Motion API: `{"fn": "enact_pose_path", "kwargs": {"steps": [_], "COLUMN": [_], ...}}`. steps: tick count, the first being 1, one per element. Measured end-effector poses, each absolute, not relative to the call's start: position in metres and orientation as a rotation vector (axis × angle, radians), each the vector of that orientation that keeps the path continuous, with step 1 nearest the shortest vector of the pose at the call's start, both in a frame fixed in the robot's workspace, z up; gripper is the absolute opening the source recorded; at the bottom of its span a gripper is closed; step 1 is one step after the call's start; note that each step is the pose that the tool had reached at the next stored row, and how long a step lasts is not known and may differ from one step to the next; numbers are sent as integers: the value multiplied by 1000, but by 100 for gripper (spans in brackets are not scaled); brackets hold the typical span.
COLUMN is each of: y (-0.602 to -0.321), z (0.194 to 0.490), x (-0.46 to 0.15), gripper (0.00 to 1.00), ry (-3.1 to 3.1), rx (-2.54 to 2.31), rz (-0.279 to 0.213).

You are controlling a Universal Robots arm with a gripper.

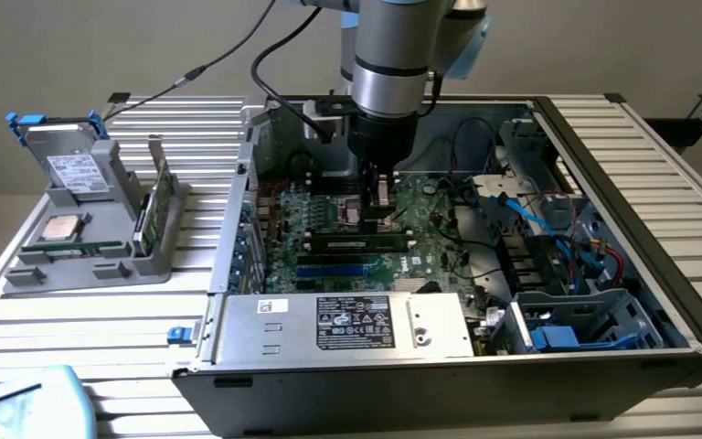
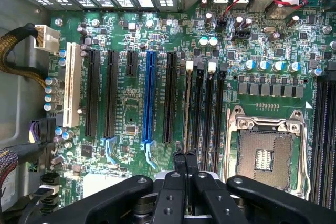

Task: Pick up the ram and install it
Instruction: 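Press down the ram until it locks into place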

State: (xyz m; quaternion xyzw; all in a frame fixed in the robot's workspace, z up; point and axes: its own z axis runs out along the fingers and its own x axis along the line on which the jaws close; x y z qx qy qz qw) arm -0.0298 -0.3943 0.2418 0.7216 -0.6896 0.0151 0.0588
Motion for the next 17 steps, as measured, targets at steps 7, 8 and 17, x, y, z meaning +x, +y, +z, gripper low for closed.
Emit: {"fn": "enact_pose_path", "kwargs": {"steps": [7,8,17], "y": [-394,-394,-394], "z": [242,242,242], "x": [-30,-30,-15], "gripper": [10,10,10], "ry": [-2089,-2089,-2090], "rx": [2186,2186,2187], "rz": [46,46,44]}}
